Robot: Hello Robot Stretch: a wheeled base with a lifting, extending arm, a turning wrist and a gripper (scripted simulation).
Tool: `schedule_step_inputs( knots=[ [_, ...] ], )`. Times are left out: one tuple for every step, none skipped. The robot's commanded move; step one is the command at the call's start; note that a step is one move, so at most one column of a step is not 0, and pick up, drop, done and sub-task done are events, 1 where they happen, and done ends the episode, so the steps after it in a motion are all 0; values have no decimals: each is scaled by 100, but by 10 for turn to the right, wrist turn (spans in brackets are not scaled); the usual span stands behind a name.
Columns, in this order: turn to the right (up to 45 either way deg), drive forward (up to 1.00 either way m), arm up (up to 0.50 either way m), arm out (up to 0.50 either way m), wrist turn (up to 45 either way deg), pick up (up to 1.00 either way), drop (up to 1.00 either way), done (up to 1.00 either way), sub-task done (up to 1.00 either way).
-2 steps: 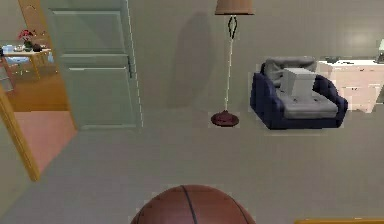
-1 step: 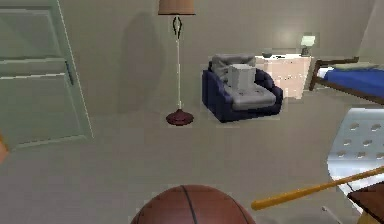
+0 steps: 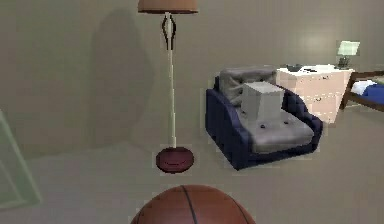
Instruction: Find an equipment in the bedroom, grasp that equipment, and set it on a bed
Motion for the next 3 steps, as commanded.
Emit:
schedule_step_inputs(
  knots=[
    [30,0,0,0,0,0,0,0,0],
    [0,65,0,0,0,0,0,0,0],
    [450,0,0,0,0,0,0,0,0]
  ],
)
